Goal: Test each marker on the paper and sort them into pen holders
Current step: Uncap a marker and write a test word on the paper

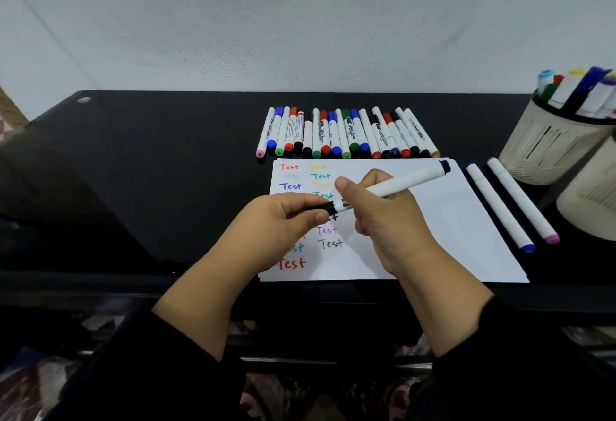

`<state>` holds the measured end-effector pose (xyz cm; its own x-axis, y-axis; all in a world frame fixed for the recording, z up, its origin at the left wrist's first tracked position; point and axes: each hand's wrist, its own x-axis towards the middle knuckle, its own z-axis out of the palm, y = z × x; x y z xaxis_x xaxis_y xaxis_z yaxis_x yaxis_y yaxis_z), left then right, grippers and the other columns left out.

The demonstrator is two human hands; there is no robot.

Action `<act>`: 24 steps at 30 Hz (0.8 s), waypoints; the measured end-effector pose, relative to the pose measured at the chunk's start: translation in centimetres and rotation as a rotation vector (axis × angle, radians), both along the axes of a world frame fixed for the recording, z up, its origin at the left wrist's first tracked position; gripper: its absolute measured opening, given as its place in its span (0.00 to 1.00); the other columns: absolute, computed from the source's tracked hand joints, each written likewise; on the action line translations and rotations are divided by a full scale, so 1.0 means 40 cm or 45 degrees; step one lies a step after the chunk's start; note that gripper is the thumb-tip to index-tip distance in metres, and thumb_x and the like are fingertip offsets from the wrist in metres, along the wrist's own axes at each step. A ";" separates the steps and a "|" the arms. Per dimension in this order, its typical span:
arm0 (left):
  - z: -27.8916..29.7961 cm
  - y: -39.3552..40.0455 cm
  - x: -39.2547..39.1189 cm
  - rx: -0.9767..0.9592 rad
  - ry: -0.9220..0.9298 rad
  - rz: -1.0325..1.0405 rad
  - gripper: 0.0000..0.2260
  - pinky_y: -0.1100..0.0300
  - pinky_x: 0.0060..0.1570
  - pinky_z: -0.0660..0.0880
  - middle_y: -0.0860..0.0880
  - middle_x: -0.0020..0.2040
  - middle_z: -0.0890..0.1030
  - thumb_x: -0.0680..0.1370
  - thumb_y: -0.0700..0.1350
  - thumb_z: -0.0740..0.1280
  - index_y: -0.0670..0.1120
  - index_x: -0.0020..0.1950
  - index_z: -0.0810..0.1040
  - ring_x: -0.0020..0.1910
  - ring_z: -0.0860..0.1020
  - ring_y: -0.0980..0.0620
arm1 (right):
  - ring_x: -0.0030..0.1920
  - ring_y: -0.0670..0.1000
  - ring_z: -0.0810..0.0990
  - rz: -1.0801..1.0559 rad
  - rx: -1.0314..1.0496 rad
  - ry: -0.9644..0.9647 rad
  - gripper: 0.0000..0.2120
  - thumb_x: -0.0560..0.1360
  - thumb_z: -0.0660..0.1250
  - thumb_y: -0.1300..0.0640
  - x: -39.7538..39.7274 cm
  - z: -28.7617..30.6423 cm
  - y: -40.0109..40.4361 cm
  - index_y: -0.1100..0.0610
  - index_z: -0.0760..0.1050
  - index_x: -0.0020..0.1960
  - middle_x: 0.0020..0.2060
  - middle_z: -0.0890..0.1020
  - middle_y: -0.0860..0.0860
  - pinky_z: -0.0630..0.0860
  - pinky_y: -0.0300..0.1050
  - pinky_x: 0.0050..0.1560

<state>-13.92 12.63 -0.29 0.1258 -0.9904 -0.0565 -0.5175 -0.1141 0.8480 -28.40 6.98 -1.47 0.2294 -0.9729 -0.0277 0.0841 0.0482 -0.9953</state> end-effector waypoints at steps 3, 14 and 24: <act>0.001 -0.001 0.003 -0.010 -0.012 0.013 0.09 0.79 0.34 0.67 0.67 0.41 0.76 0.76 0.51 0.66 0.61 0.55 0.78 0.41 0.73 0.70 | 0.23 0.45 0.62 0.091 0.116 -0.087 0.15 0.71 0.73 0.58 0.001 0.006 -0.005 0.53 0.66 0.35 0.21 0.67 0.45 0.61 0.39 0.27; 0.010 0.007 0.009 0.009 0.121 0.071 0.09 0.76 0.34 0.70 0.61 0.35 0.82 0.77 0.50 0.65 0.60 0.37 0.78 0.39 0.78 0.65 | 0.26 0.48 0.62 0.257 0.117 -0.151 0.12 0.80 0.59 0.60 -0.019 0.019 -0.005 0.57 0.68 0.38 0.21 0.72 0.50 0.58 0.42 0.32; 0.008 -0.001 -0.001 0.091 0.200 0.128 0.10 0.64 0.41 0.73 0.56 0.31 0.81 0.78 0.48 0.64 0.54 0.37 0.80 0.42 0.79 0.53 | 0.25 0.46 0.69 0.434 0.073 -0.280 0.06 0.75 0.61 0.58 -0.019 0.006 -0.026 0.57 0.67 0.40 0.23 0.71 0.49 0.68 0.34 0.30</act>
<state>-13.94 12.59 0.02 0.2084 -0.9661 -0.1526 -0.3626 -0.2213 0.9053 -29.18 5.95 -1.25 0.5451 -0.8384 0.0061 0.2640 0.1647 -0.9503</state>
